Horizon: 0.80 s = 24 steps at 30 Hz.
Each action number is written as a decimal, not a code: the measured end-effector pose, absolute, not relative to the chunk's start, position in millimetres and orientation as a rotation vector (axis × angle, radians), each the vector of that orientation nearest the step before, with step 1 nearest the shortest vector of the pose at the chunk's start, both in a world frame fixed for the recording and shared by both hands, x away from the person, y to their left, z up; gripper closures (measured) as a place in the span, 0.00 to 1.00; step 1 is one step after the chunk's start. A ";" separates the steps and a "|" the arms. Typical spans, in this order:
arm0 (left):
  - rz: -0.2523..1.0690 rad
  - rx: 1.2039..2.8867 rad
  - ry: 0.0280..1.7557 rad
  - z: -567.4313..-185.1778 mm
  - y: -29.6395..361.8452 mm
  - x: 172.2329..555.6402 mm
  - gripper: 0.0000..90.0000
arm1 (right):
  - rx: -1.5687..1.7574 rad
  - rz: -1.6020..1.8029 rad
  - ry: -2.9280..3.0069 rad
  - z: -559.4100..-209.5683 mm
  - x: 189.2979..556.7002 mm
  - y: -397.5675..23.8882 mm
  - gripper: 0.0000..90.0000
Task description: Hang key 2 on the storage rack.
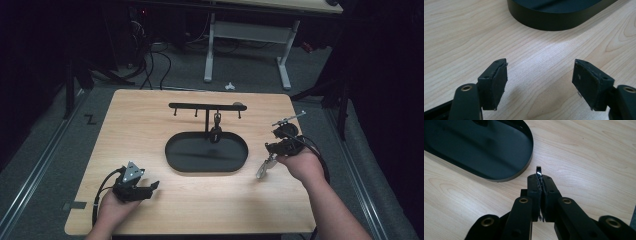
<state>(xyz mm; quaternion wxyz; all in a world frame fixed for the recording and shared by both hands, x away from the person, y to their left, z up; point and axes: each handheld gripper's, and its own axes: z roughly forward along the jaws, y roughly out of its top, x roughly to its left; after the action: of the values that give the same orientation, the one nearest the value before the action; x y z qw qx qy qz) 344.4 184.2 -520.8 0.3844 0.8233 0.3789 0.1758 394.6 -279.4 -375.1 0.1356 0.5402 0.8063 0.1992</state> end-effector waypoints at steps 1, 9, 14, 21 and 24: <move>0.444 2.092 0.967 -520.6 184.7 344.4 0.32 | 1.561 0.579 2.335 -373.6 394.8 -278.9 0.97; 0.441 2.093 0.972 -520.1 186.5 342.8 0.32 | 1.534 0.600 2.344 -361.4 396.6 -273.3 0.96; 0.453 2.103 0.967 -519.5 185.4 341.9 0.32 | 1.503 0.616 2.350 -354.2 396.7 -264.0 0.97; 0.451 2.100 0.980 -519.8 187.4 339.8 0.32 | 1.458 0.637 2.377 -351.3 404.3 -249.2 0.97; 0.452 2.097 0.985 -520.1 188.8 339.5 0.32 | 1.443 0.647 2.384 -350.0 408.0 -243.6 0.97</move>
<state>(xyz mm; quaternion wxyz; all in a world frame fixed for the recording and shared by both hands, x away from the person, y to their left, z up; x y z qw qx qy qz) 339.5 188.8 -520.1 0.3805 0.8216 0.3858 0.1771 408.0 -243.6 -350.0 0.1400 0.4994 0.8252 0.2238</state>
